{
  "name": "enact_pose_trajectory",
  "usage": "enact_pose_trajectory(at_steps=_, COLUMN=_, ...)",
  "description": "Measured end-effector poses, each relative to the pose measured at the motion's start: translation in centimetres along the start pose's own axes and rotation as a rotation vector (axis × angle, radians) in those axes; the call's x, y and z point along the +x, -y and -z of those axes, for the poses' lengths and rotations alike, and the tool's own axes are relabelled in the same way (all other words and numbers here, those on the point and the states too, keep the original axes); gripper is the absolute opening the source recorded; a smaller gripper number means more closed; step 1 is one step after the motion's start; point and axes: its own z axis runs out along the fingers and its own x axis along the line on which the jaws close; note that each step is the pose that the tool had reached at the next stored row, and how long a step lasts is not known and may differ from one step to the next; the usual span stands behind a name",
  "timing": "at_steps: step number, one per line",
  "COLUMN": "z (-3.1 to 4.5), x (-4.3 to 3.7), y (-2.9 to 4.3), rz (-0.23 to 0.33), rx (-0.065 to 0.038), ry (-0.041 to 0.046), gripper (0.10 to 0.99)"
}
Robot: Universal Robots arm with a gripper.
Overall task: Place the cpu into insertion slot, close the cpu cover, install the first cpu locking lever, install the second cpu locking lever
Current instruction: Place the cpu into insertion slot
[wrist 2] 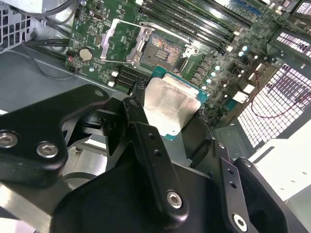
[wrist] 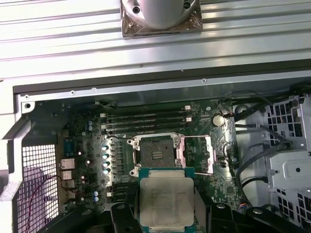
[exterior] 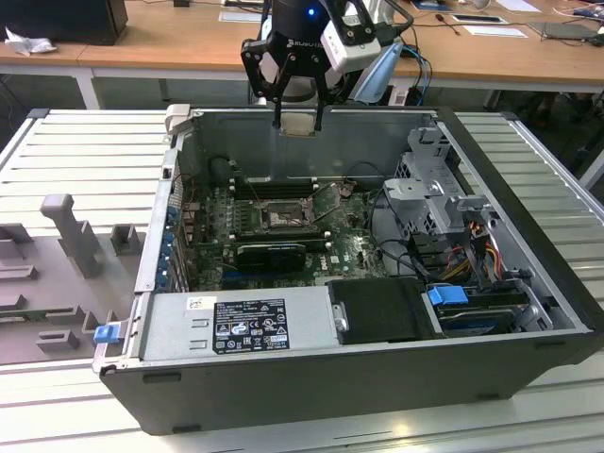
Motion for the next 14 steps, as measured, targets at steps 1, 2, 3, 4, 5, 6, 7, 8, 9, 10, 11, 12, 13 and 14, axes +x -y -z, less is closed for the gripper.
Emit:
enact_pose_trajectory(at_steps=1, z=0.0, x=0.0, y=0.0, rz=-0.002, rx=0.0, ry=0.0002, gripper=0.541)
enact_pose_trajectory(at_steps=2, z=0.0, x=0.01, y=0.0, rz=-0.004, rx=0.0, ry=0.0003, gripper=0.541)
enact_pose_trajectory(at_steps=3, z=0.0, x=0.01, y=0.0, rz=-0.005, rx=0.0, ry=0.0005, gripper=0.541)
enact_pose_trajectory(at_steps=4, z=0.0, x=0.01, y=0.0, rz=-0.007, rx=0.0, ry=0.0006, gripper=0.541)
enact_pose_trajectory(at_steps=5, z=0.0, x=0.02, y=0.0, rz=-0.008, rx=0.0, ry=0.0007, gripper=0.541)
enact_pose_trajectory(at_steps=6, z=0.0, x=0.02, y=0.0, rz=-0.01, rx=0.0, ry=0.0009, gripper=0.541)
enact_pose_trajectory(at_steps=7, z=0.0, x=0.02, y=0.0, rz=-0.012, rx=0.0, ry=0.001, gripper=0.541)
enact_pose_trajectory(at_steps=8, z=0.0, x=0.03, y=0.0, rz=-0.014, rx=0.0, ry=0.0013, gripper=0.541)
enact_pose_trajectory(at_steps=9, z=0.0, x=0.04, y=0.0, rz=-0.017, rx=0.0, ry=0.0015, gripper=0.541)
enact_pose_trajectory(at_steps=10, z=0.0, x=0.04, y=0.0, rz=-0.018, rx=0.0, ry=0.0017, gripper=0.541)
enact_pose_trajectory(at_steps=11, z=0.0, x=0.04, y=0.0, rz=-0.02, rx=0.0, ry=0.0018, gripper=0.541)
enact_pose_trajectory(at_steps=12, z=0.0, x=0.05, y=0.0, rz=-0.023, rx=0.0, ry=0.0021, gripper=0.541)
enact_pose_trajectory(at_steps=13, z=0.0, x=0.06, y=0.01, rz=-0.026, rx=-0.001, ry=0.0023, gripper=0.541)
enact_pose_trajectory(at_steps=14, z=0.0, x=0.07, y=0.01, rz=-0.028, rx=-0.001, ry=0.0025, gripper=0.541)
